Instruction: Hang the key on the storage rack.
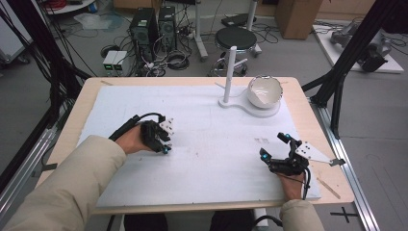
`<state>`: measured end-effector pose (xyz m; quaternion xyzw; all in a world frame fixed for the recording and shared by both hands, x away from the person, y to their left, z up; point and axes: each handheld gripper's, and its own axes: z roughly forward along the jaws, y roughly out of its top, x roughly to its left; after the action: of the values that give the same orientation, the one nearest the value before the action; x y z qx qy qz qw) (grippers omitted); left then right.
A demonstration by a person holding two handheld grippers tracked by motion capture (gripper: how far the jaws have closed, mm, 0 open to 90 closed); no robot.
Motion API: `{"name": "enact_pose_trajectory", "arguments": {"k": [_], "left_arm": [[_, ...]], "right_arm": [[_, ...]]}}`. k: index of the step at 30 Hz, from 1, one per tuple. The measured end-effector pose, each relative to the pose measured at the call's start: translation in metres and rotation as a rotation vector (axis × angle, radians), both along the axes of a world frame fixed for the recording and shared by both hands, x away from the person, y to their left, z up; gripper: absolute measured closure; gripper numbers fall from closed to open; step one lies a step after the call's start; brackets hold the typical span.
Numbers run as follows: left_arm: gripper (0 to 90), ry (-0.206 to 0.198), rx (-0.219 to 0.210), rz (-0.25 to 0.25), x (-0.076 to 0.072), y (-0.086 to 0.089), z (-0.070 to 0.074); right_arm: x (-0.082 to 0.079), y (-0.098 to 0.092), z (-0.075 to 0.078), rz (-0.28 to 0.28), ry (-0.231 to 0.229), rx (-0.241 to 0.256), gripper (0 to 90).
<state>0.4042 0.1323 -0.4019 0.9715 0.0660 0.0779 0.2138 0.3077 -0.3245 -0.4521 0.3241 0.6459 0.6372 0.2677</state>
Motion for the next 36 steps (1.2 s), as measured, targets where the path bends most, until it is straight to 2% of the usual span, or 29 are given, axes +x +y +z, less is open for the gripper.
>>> {"name": "enact_pose_trajectory", "arguments": {"k": [8,27,36], "left_arm": [[71.7,0.006,0.011,0.014,0.0004,0.0006,0.0018],[84.8,-0.003,0.014,0.037,0.0023,0.0039,0.0048],[87.8,0.001,0.015,0.037,0.0027,0.0032,0.005]], "right_arm": [[0.0,0.0,0.0,0.0,0.0,0.0,0.7],[0.0003,-0.0002,-0.0001,0.0,-0.002,0.001,0.6],[0.0002,-0.0001,0.0,0.0,-0.001,0.0,0.7]]}}
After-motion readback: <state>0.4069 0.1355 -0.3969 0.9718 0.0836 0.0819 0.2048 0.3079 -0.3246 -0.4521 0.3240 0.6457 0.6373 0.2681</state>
